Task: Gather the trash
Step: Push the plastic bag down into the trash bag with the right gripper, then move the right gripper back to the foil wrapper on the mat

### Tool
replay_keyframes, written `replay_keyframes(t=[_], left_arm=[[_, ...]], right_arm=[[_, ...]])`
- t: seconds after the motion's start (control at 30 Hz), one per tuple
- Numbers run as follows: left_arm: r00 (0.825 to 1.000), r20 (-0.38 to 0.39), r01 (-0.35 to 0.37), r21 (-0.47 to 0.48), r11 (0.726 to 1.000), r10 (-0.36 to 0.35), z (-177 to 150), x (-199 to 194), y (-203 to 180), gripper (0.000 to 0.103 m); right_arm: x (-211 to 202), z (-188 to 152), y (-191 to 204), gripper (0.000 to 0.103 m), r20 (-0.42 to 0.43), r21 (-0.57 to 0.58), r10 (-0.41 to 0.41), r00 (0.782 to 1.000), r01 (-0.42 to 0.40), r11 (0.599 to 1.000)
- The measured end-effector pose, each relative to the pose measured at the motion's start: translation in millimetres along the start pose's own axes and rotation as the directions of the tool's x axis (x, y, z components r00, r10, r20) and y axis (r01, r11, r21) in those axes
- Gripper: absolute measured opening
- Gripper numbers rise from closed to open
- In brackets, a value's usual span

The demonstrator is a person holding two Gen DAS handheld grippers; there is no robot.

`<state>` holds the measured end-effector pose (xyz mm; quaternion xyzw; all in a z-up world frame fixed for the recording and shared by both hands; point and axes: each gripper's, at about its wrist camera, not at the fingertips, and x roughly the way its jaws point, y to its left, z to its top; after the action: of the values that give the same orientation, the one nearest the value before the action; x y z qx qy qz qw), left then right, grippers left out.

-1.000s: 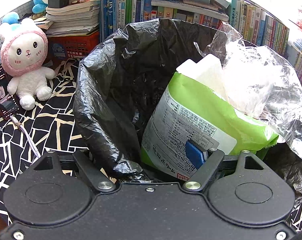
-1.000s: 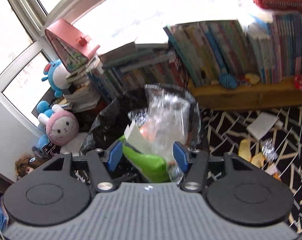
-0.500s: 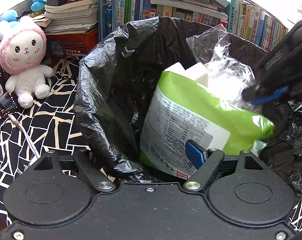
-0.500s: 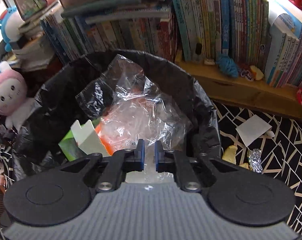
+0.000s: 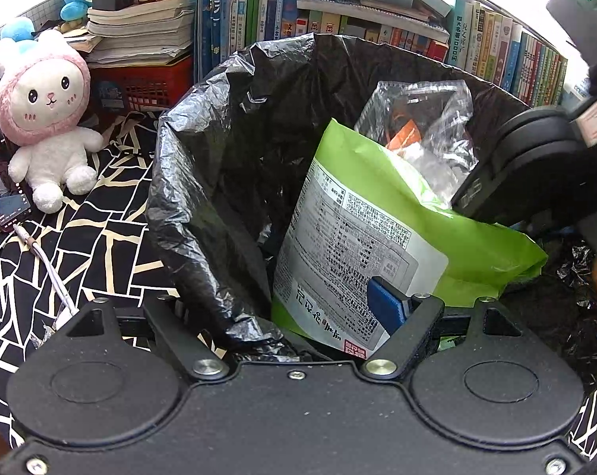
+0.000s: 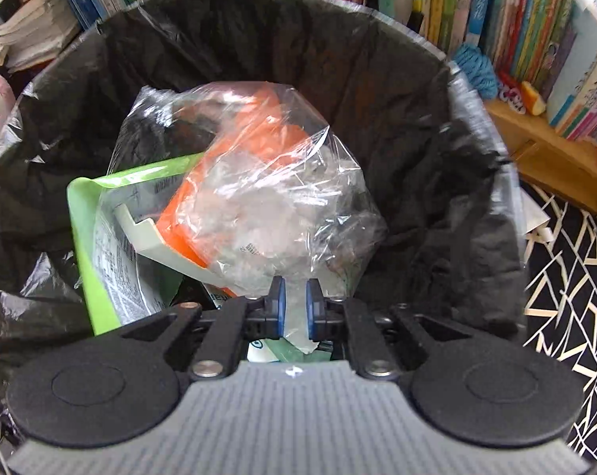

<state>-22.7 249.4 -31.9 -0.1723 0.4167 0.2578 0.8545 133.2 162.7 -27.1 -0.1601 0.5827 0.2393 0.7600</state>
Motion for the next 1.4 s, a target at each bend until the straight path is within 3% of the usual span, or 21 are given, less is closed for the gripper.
replay_keyframes(t=[0.2,0.4,0.53,0.67,0.83,0.93,1.03,1.23,1.4], left_arm=[[1.000,0.000,0.000,0.000,1.000,0.000,0,0,0,0.080],[1.000,-0.001,-0.002,-0.001,1.000,0.002,0,0,0,0.080],[1.000,-0.001,-0.002,-0.001,1.000,0.002,0,0,0,0.080],[1.000,-0.001,-0.002,-0.001,1.000,0.002,0,0,-1,0.079],[1.000,-0.002,-0.002,-0.001,1.000,0.002,0,0,-1,0.079],[1.000,0.000,-0.003,-0.002,1.000,0.003,0,0,0,0.079],[1.000,0.002,-0.009,0.001,1.000,0.009,1,-1,0,0.079],[1.000,0.004,-0.018,0.004,1.000,0.018,1,0,-1,0.079],[1.000,0.008,-0.019,0.001,1.000,0.019,1,-1,-1,0.079]], right_arm=[[-39,-12,-13,0.039,0.099,0.013,0.047,0.994,-0.048,0.999],[-82,-32,-25,0.054,0.231,0.006,0.108,0.967,-0.113,0.994],[-110,-52,-43,0.062,0.327,0.017,0.166,0.930,-0.181,0.983],[-130,-71,-63,0.073,0.438,0.036,0.197,0.877,-0.236,0.971],[-144,-100,-89,0.084,0.559,0.081,0.129,0.819,-0.209,0.975],[-145,-117,-111,0.087,0.599,0.140,0.083,0.796,-0.206,0.969],[-139,-133,-134,0.089,0.612,0.200,0.029,0.790,-0.190,0.961],[-115,-168,-165,0.099,0.591,0.275,-0.063,0.804,-0.127,0.953],[-72,-206,-175,0.099,0.528,0.339,-0.153,0.836,-0.042,0.940]])
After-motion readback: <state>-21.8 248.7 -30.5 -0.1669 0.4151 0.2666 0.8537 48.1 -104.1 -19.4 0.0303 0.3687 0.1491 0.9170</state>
